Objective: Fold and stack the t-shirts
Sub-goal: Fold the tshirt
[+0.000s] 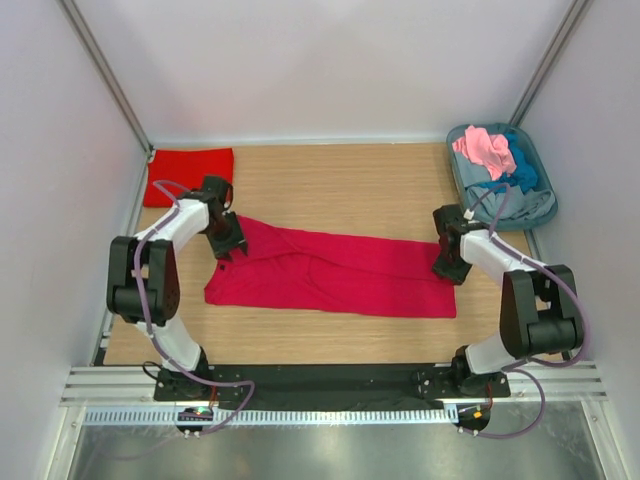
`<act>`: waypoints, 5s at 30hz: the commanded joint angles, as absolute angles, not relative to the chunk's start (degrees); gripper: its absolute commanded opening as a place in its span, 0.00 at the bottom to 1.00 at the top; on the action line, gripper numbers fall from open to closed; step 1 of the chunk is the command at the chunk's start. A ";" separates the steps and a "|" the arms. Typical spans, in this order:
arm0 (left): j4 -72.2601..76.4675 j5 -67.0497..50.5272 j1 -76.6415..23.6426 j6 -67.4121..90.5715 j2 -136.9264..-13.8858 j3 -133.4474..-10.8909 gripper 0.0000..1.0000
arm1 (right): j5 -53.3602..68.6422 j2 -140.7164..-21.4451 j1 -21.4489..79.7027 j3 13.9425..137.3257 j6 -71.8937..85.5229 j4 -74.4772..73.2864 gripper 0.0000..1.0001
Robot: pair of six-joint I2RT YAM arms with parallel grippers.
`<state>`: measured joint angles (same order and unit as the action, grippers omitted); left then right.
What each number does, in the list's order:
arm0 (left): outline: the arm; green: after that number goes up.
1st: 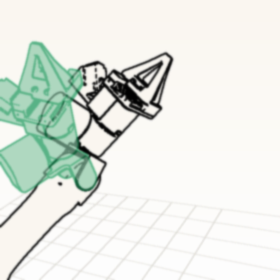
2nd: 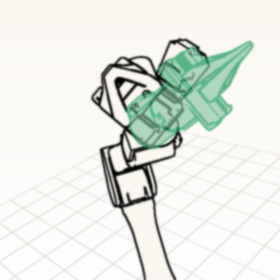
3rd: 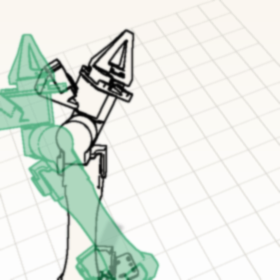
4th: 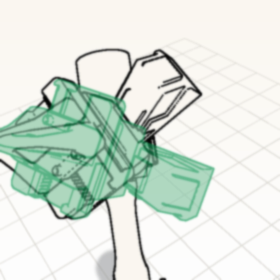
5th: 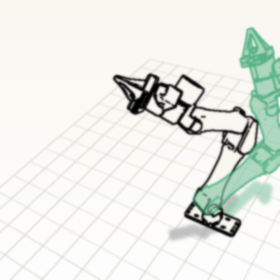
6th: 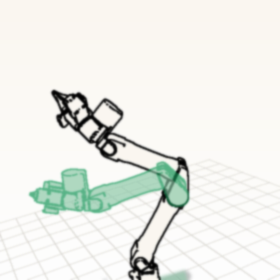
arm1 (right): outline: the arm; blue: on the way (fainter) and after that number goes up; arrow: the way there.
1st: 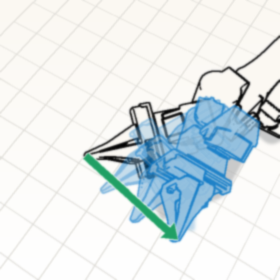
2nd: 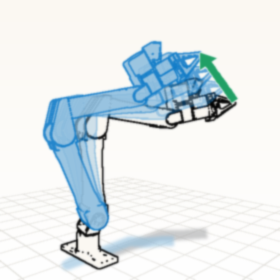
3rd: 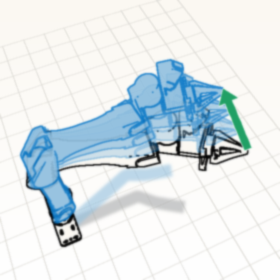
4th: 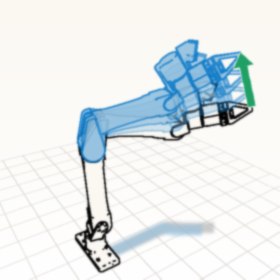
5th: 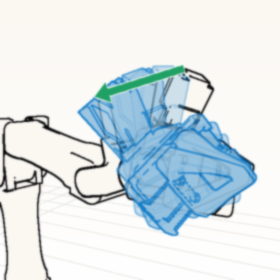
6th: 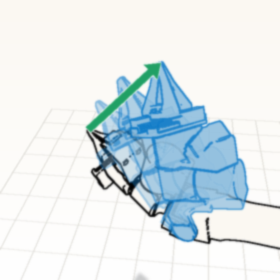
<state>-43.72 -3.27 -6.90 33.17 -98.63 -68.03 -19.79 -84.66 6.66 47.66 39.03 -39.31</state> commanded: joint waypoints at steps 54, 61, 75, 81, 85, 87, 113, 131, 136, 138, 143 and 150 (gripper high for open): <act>-43.16 -6.94 -5.98 25.49 -105.82 -72.78 0.47 | 24.70 -120.05 35.15 95.62 27.24 -22.77 0.47; -40.61 -11.33 -3.79 21.71 -102.67 -69.88 0.48 | 25.23 -126.55 38.14 101.50 27.86 -21.01 0.47; -38.58 -13.80 -3.34 20.66 -103.27 -70.40 0.50 | 22.94 -129.91 40.34 104.94 27.07 -20.65 0.31; -39.38 -10.63 -3.34 19.86 -102.31 -69.79 0.49 | 21.53 -128.59 40.25 104.59 26.63 -21.18 0.10; -38.15 -13.62 -3.34 19.78 -102.13 -69.44 0.48 | 21.62 -128.41 40.25 104.15 27.24 -20.83 0.03; -37.97 -13.54 -3.34 19.77 -102.13 -69.43 0.43 | 21.71 -128.32 40.34 104.06 27.33 -20.66 0.02; -48.60 -9.49 -4.74 27.86 -83.59 -64.25 0.00 | 22.67 -117.69 40.52 94.22 26.11 -22.24 0.01; -55.55 -4.05 -7.12 29.18 -84.37 -58.62 0.00 | 24.61 -113.29 41.84 82.97 25.49 -19.34 0.02; -57.12 -1.23 -7.12 29.88 -85.78 -59.32 0.02 | 25.57 -111.36 42.36 79.55 24.61 -19.60 0.11; -60.18 1.82 -7.12 30.84 -86.13 -59.76 0.07 | 25.93 -110.48 42.97 77.45 24.52 -19.77 0.16; -65.12 8.69 -7.12 31.99 -86.75 -63.27 0.29 | 23.82 -106.01 43.77 72.96 24.34 -20.74 0.28; -53.45 -3.34 -7.21 32.08 -92.25 -68.54 0.43 | 12.15 -102.40 43.42 75.66 28.38 -27.32 0.37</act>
<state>-59.44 1.56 -7.16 31.48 -88.12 -65.52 19.77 -106.32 43.55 72.55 26.35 -23.62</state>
